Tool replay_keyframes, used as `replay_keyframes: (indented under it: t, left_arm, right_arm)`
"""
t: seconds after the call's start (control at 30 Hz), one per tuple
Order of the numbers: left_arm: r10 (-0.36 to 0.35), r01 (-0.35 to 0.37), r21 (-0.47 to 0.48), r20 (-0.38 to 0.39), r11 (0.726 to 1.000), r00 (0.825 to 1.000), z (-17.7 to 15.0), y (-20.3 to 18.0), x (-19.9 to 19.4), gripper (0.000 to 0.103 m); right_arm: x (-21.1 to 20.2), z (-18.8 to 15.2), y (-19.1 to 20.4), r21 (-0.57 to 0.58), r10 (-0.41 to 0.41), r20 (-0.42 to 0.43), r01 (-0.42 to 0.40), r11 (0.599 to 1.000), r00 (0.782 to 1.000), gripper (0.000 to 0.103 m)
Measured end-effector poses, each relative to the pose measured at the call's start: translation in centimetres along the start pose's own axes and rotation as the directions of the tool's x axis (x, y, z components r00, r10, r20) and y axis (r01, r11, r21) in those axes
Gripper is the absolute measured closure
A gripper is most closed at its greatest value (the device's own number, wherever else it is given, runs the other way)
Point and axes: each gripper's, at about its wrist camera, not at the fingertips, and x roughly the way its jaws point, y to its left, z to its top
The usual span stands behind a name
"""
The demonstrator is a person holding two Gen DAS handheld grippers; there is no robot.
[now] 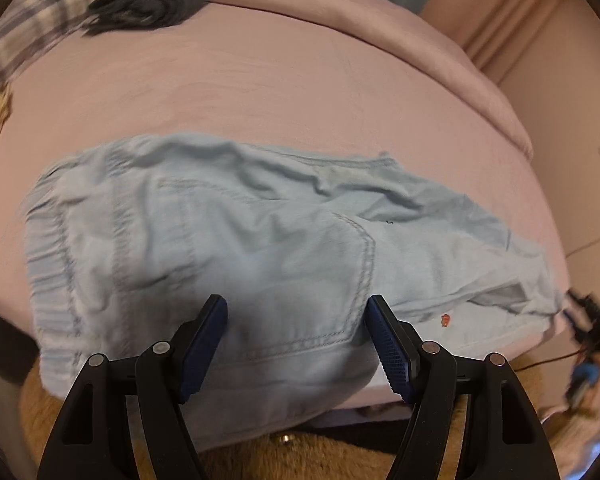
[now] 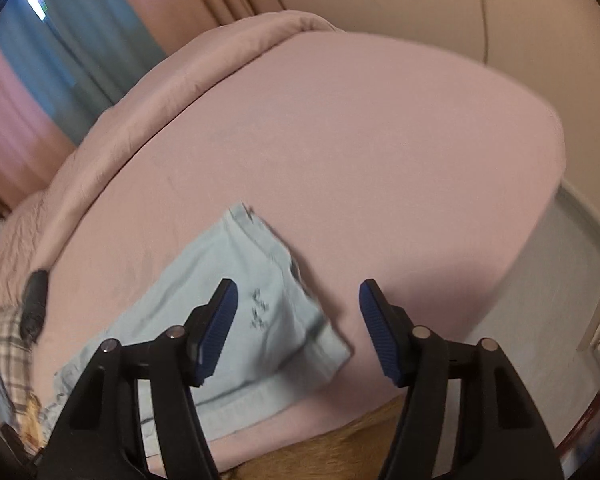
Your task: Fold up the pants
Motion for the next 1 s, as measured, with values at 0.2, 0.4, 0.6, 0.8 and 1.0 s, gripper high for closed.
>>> replay_keyframes:
  t: [0.2,0.4,0.6,0.8,1.0]
  left_arm:
    - [0.041,-0.038,-0.076,0.03,0.996,0.999,-1.1,3.1,-3.4,0.032]
    - [0.077,-0.057,-0.248,0.071,0.967,0.995,-1.0,7.3,-5.5,0.032]
    - [0.065,-0.056,-0.318,0.018,0.946,0.998,-2.4,9.3,-5.2,0.032]
    - [0.091,-0.088,-0.394,-0.01,0.915,0.996,-3.7,11.2,-5.4,0.032]
    - [-0.096,0.118,-0.492,0.07,0.862,0.993,-3.7,12.7,-4.0,0.047]
  right_arm:
    - [1.4,-1.6,3.3,-0.074,-0.098,0.059,0.102,0.992,0.993,0.098]
    - [-1.9,0.4,6.1,-0.078,-0.057,0.202,0.074,0.994,0.978,0.098]
    - [-2.8,1.2,7.7,-0.039,-0.041,0.267,0.053,0.998,0.963,0.098]
    - [-2.2,0.1,8.2,-0.039,-0.076,0.271,0.09,0.995,0.959,0.098]
    - [-0.6,0.0,7.7,-0.035,-0.095,0.241,0.107,0.994,0.966,0.097]
